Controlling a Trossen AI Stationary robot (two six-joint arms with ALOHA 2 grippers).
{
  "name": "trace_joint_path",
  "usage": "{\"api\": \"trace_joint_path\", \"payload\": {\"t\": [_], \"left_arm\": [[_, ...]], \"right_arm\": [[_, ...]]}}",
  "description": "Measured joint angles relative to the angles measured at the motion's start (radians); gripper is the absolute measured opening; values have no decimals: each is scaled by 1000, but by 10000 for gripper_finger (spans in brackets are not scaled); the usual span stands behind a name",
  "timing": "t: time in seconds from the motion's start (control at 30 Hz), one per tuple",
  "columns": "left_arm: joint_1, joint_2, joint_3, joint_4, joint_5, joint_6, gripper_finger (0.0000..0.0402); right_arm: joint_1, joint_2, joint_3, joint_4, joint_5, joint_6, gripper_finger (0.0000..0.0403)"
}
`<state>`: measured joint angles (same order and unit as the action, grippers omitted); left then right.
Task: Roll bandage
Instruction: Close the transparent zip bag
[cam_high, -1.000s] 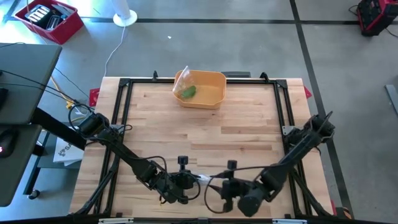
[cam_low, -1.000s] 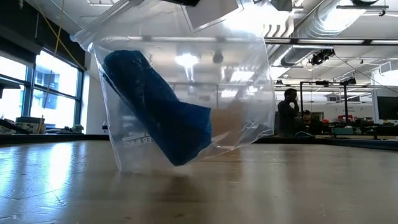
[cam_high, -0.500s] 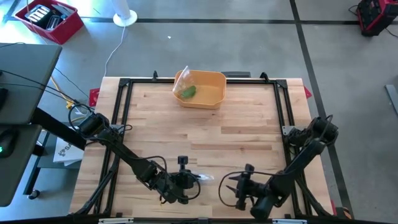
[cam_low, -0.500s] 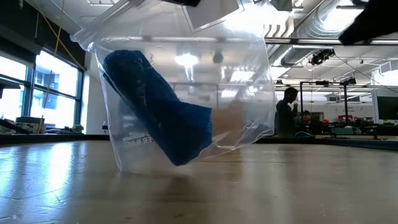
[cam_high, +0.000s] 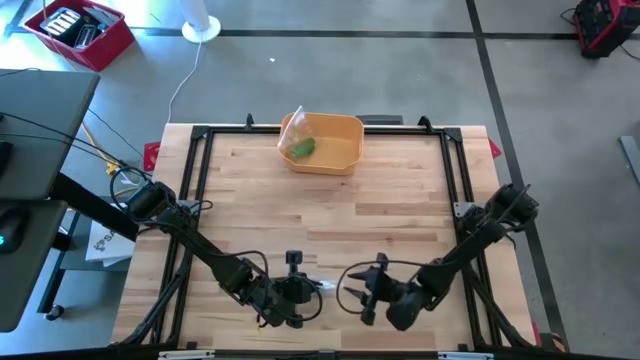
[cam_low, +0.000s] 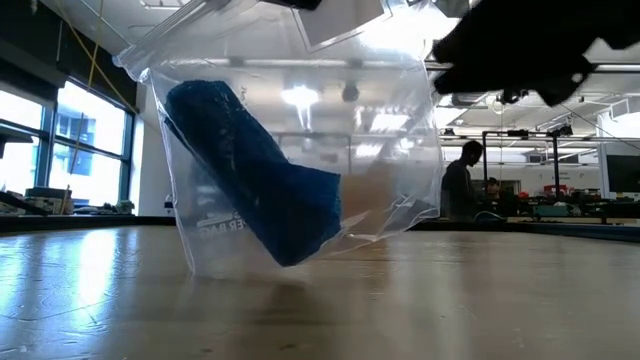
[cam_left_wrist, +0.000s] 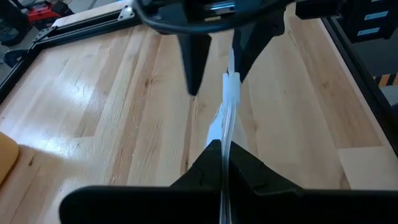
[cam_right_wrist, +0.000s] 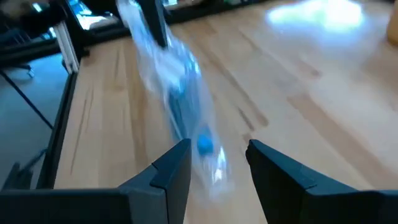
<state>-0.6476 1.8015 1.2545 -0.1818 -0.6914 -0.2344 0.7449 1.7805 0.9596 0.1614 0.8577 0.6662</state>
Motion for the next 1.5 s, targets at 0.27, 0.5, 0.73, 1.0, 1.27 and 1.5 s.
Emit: {"api": "trace_joint_path", "payload": {"t": [0.27,0.5,0.73,1.0,1.27,1.5], "left_arm": [[0,0,0,-1,1,0,0],[0,0,0,-1,1,0,0],[0,0,0,4,-19,1,0],[2,2,-51,146,-20,80,0],[2,2,-52,171,-20,97,0],[2,2,-52,174,-19,90,0]], "right_arm": [[-21,-32,0,219,-60,-189,205],[-6,-43,81,273,-82,-445,216],[14,-43,250,42,-18,-541,216],[41,-43,331,-471,27,-260,216],[16,-10,282,-327,-17,-247,192],[-30,-5,283,-223,-74,-352,79]]}}
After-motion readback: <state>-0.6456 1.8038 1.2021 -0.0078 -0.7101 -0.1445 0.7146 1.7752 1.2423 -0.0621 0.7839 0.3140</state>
